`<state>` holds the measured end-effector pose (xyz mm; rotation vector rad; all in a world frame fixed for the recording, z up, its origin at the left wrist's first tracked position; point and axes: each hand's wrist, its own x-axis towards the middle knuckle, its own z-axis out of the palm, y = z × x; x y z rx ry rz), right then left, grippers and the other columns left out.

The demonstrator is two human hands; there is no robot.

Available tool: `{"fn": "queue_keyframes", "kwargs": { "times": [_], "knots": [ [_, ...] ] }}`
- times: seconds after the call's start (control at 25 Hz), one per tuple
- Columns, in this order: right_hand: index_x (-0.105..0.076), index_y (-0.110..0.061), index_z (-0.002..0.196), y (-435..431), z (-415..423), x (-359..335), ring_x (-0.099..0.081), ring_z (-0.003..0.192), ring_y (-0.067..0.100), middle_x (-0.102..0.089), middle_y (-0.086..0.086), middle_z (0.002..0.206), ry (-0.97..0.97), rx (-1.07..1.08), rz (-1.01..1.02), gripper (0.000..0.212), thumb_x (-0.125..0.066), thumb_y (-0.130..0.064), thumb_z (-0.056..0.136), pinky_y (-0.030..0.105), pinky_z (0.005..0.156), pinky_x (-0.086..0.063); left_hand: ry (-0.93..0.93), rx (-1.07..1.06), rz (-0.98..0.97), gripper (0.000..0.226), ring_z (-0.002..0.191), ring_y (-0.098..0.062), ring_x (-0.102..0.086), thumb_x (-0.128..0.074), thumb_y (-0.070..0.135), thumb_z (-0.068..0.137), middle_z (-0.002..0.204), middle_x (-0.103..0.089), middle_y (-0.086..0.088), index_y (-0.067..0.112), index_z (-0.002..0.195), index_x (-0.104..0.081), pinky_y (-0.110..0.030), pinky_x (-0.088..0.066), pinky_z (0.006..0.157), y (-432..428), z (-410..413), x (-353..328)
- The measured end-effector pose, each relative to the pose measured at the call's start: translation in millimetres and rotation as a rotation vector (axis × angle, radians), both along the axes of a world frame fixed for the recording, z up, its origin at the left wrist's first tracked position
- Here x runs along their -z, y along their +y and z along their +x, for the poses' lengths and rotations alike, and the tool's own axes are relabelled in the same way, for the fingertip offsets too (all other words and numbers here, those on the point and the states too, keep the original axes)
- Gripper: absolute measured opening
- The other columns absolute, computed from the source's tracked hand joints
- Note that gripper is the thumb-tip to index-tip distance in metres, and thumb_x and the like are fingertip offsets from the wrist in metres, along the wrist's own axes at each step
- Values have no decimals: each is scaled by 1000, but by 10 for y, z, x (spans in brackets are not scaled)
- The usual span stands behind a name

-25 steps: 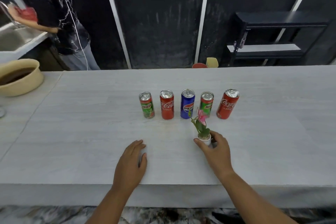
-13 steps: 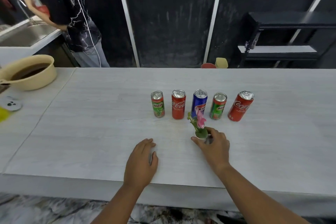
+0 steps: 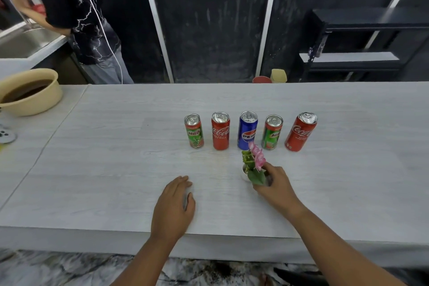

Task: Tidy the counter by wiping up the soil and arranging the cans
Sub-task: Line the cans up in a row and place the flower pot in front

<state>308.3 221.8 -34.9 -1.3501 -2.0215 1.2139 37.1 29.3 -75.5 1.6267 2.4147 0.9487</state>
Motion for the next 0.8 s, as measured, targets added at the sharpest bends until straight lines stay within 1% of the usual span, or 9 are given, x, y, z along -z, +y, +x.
{"fn": "queue_keyframes", "kwargs": {
  "times": [0.08,0.16,0.24,0.32,0.4,0.48,0.64,0.72,0.8],
  "knots": [
    [-70,-31,136,54,-34,-5,-56,100,7,-61,7,112,-24,-15,9,58,-89,-21,82,14,80,-41,-1,-3,-2,34,145,-5,-47,-68,21,101,151,-62,10,22,135,-70,-28,-40,120,7,5,-4],
    [-73,-31,131,60,-41,15,-56,100,6,-63,5,110,-13,2,14,54,-91,-28,80,14,79,-41,-2,-5,1,34,145,-8,-50,-69,20,101,150,-62,9,21,135,-70,-30,-42,120,6,14,2],
    [-73,-34,127,35,-61,22,-58,103,6,-63,-3,109,19,43,28,52,-93,-37,79,20,84,-46,5,-5,4,34,145,-10,-51,-69,20,101,150,-62,8,20,135,-70,-32,-44,120,3,21,3],
    [-72,-37,124,14,-106,25,-60,104,9,-63,-17,106,26,76,77,51,-94,-41,78,31,90,-52,11,-10,5,34,145,-10,-52,-69,19,101,150,-63,8,20,135,-70,-32,-45,119,1,21,-4],
    [-71,-37,123,-2,-138,28,-60,106,10,-62,-25,107,17,88,112,52,-94,-45,76,37,92,-53,9,-12,7,35,145,-11,-52,-70,18,101,150,-63,7,20,135,-70,-32,-45,119,-3,26,-7],
    [-70,-37,127,-10,-130,51,-57,110,11,-65,-24,112,2,75,123,59,-93,-49,75,37,93,-52,4,-14,9,35,144,-10,-52,-69,18,101,150,-63,8,20,135,-70,-33,-46,119,-5,30,-10],
    [-64,-33,140,19,-101,90,-53,120,18,-65,-17,125,-67,23,168,66,-84,-42,78,43,101,-49,1,-17,6,34,145,-11,-52,-63,22,104,150,-62,8,20,136,-70,-34,-46,119,-1,38,-19],
    [-64,-30,142,41,-131,91,-52,122,21,-66,-11,135,-141,0,218,65,-82,-42,81,40,98,-44,2,-18,0,33,145,-11,-52,-64,21,103,151,-62,7,20,136,-70,-35,-46,119,0,37,-19],
    [-66,-30,139,38,-155,92,-52,123,21,-66,-11,139,-166,-1,247,61,-81,-46,81,38,98,-41,2,-19,-4,33,145,-11,-52,-65,22,103,150,-62,8,20,136,-70,-35,-47,119,-1,40,-32]
  ]
}}
